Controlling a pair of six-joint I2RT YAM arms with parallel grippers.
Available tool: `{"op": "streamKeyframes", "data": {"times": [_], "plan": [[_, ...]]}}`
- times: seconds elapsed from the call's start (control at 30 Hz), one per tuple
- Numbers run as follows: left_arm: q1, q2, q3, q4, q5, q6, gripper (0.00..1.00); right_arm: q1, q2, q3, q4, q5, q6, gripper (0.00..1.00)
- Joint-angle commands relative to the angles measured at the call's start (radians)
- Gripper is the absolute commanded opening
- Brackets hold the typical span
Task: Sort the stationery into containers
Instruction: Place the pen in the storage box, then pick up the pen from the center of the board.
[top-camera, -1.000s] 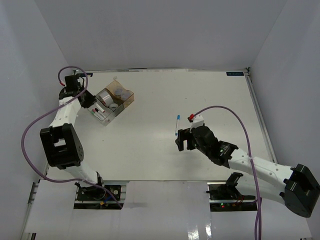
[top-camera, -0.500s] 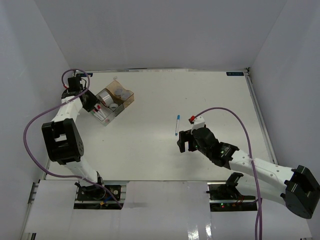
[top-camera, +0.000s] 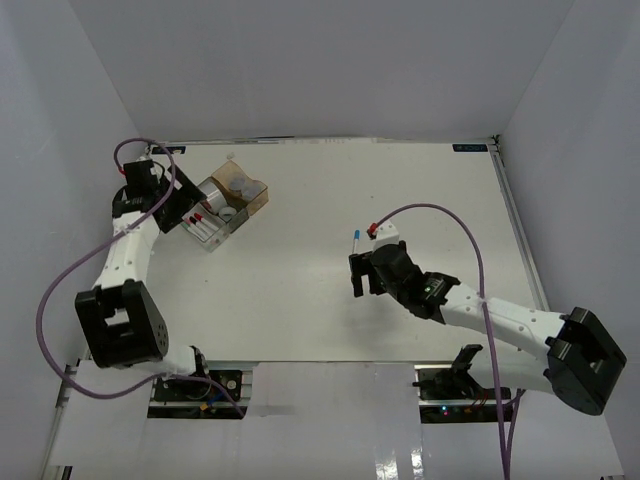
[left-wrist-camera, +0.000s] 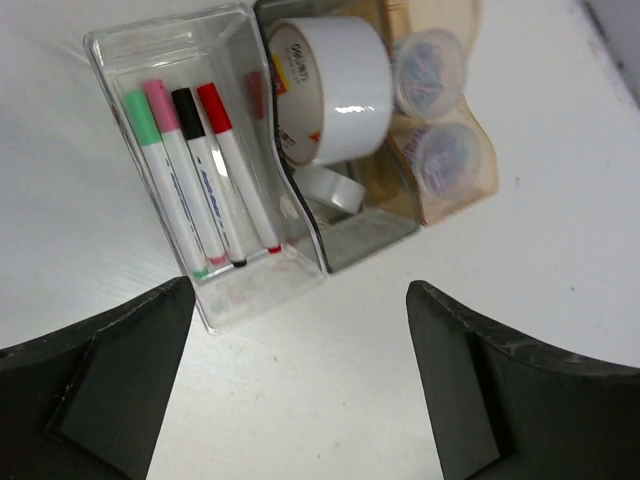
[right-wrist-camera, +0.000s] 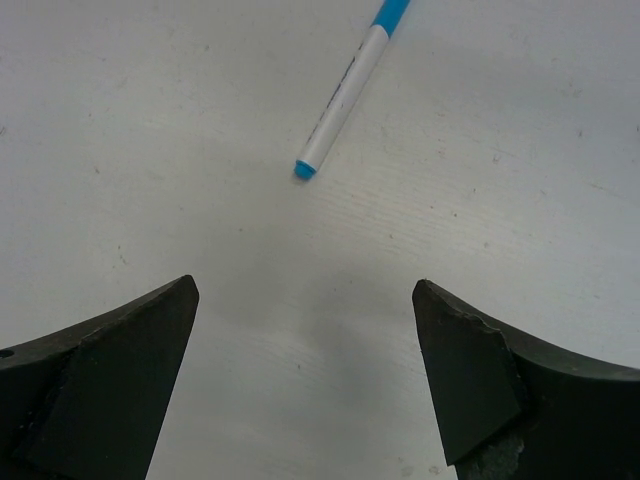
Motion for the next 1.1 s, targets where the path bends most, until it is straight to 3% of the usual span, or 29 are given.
{"op": "streamKeyframes", "data": {"times": [0.0, 0.27, 0.3, 0.53, 0.57, 0.73, 0.97, 1.07], "plan": [[0.004, -0.201, -0.053, 0.001, 0.066, 0.054, 0.98, -0.002, 0.103, 0.127, -0.027, 0.072, 0.006, 0.95], [-0.05, -0.501, -0.242, 0.002, 0.113, 0.119, 0.98, -0.049, 0.364, 0.313, -0.063, 0.078, 0.047, 1.0], [-0.059, -0.522, -0.26, -0.009, 0.114, 0.125, 0.98, -0.063, 0.413, 0.326, -0.063, 0.075, 0.047, 0.93], [-0.121, -0.614, -0.29, -0.058, 0.177, 0.162, 0.98, -0.11, 0.579, 0.406, -0.063, 0.014, 0.078, 0.79], [-0.125, -0.62, -0.29, -0.059, 0.178, 0.163, 0.98, -0.109, 0.602, 0.411, -0.061, 0.015, 0.081, 0.73], [-0.159, -0.645, -0.297, -0.061, 0.217, 0.18, 0.98, -0.118, 0.651, 0.405, -0.034, 0.01, 0.098, 0.64], [-0.177, -0.668, -0.328, -0.062, 0.312, 0.159, 0.98, -0.132, 0.685, 0.339, -0.005, -0.002, 0.126, 0.4], [-0.177, -0.68, -0.348, -0.062, 0.373, 0.146, 0.98, -0.132, 0.673, 0.317, 0.005, -0.002, 0.124, 0.35]]}}
